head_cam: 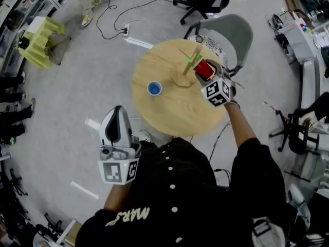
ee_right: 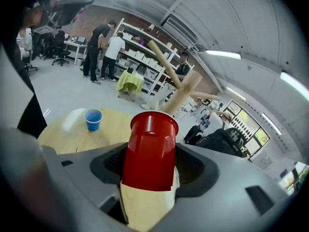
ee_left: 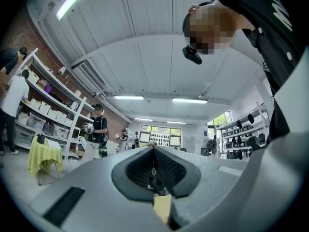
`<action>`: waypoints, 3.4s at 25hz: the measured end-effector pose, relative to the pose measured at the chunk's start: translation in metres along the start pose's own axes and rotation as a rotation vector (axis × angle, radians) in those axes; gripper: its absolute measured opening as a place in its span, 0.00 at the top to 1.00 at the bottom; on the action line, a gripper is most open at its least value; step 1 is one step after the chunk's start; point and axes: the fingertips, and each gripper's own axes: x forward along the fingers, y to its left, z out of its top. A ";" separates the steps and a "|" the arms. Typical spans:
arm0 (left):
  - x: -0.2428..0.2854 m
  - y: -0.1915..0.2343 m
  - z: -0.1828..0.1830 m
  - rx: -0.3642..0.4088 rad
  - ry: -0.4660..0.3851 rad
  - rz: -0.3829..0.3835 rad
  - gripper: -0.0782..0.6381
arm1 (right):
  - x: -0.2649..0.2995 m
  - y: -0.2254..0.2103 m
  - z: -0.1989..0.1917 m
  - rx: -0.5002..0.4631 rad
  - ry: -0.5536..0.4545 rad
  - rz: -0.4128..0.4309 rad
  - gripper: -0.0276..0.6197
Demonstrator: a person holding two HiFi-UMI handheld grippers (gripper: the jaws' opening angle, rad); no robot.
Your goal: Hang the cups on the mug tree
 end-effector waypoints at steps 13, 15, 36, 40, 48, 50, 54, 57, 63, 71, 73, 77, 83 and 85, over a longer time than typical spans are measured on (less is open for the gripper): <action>-0.009 -0.003 -0.005 0.002 0.011 0.003 0.90 | 0.021 0.008 -0.016 -0.119 0.094 0.034 0.50; -0.010 -0.004 -0.005 0.000 0.014 0.000 0.90 | 0.019 0.010 -0.017 -0.112 0.098 0.041 0.50; -0.002 0.003 -0.017 0.013 0.045 -0.016 0.90 | -0.095 0.070 0.051 0.432 -0.295 -0.083 0.40; 0.002 0.011 -0.028 0.005 0.087 -0.005 0.90 | -0.071 0.128 0.041 0.414 -0.244 0.001 0.40; 0.006 0.024 -0.048 0.029 0.151 -0.014 0.90 | -0.011 0.184 0.032 0.499 -0.202 0.122 0.40; 0.006 0.028 -0.053 0.035 0.166 -0.016 0.90 | 0.014 0.199 0.028 0.533 -0.172 0.142 0.39; 0.002 0.042 -0.062 0.047 0.201 -0.008 0.90 | 0.059 0.223 0.029 0.549 -0.113 0.151 0.39; -0.001 0.056 -0.070 0.051 0.222 0.004 0.90 | 0.089 0.239 0.029 0.582 -0.087 0.176 0.39; -0.005 0.075 -0.078 0.072 0.244 0.032 0.90 | 0.139 0.254 0.020 0.600 -0.030 0.195 0.38; -0.006 0.091 -0.088 0.066 0.257 0.055 0.90 | 0.171 0.258 0.022 0.570 -0.015 0.208 0.47; -0.005 0.092 -0.088 0.064 0.253 0.056 0.90 | 0.171 0.255 0.026 0.569 -0.029 0.196 0.54; -0.003 0.088 -0.083 0.060 0.237 0.051 0.90 | 0.160 0.247 0.034 0.599 -0.049 0.203 0.54; 0.004 0.073 -0.065 0.048 0.185 0.021 0.90 | 0.120 0.216 0.055 0.693 -0.103 0.219 0.54; 0.006 0.063 -0.059 0.036 0.166 0.008 0.90 | 0.101 0.202 0.064 0.720 -0.124 0.225 0.54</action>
